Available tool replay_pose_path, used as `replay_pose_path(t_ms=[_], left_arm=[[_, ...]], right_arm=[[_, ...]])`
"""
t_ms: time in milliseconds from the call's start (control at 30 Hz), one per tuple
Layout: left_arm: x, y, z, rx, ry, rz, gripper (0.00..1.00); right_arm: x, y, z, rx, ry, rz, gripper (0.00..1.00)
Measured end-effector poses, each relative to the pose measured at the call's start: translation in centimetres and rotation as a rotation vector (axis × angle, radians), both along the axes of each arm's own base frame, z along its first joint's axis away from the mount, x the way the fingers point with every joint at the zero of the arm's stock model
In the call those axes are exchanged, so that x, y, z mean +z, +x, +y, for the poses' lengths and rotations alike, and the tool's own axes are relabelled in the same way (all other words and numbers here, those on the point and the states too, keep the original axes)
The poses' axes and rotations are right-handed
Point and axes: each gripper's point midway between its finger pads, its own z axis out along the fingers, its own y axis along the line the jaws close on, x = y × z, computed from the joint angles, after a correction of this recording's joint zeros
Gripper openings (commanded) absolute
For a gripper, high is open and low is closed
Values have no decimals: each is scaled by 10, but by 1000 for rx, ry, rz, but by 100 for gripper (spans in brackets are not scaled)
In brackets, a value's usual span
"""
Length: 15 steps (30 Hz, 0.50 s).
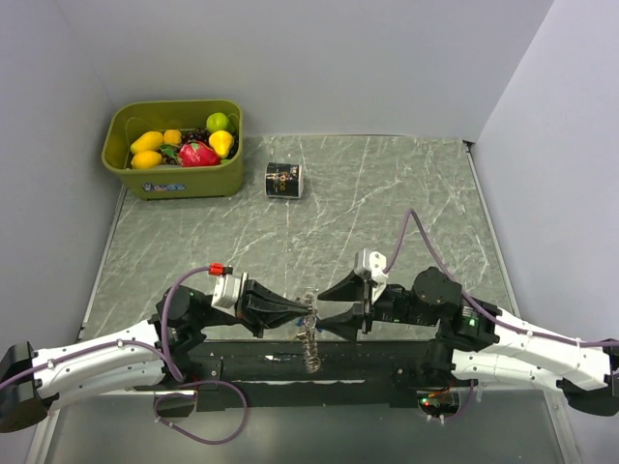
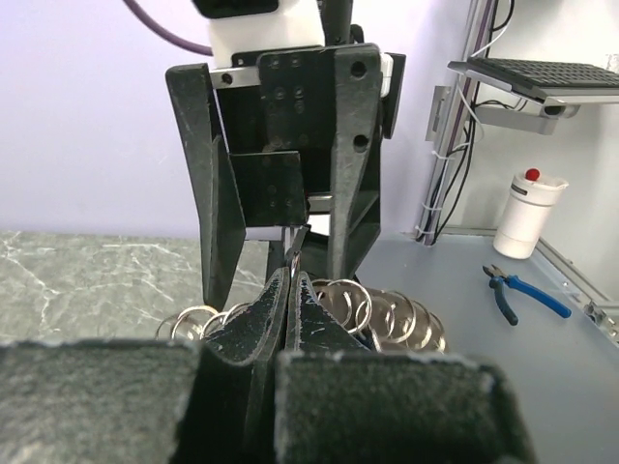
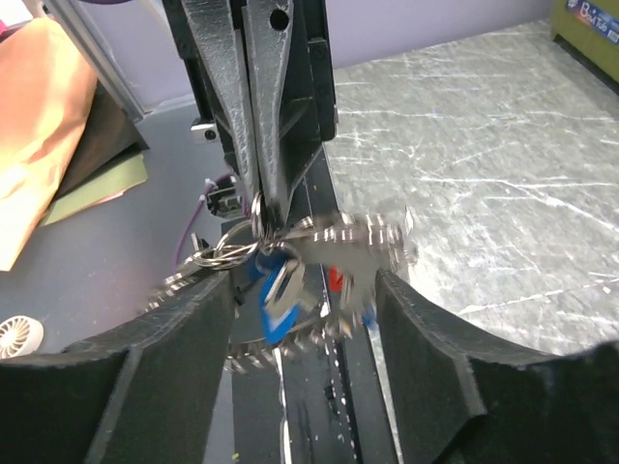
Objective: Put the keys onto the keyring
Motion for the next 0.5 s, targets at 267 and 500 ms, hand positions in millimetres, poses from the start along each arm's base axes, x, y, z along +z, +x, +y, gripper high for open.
replay_pose_path(t_ms=[267, 500], left_arm=[[7, -4, 1, -23, -28, -12, 1], [14, -6, 4, -30, -58, -17, 1]], right_arm=[[-3, -1, 11, 23, -3, 20, 28], [-6, -3, 14, 40, 2, 31, 16]])
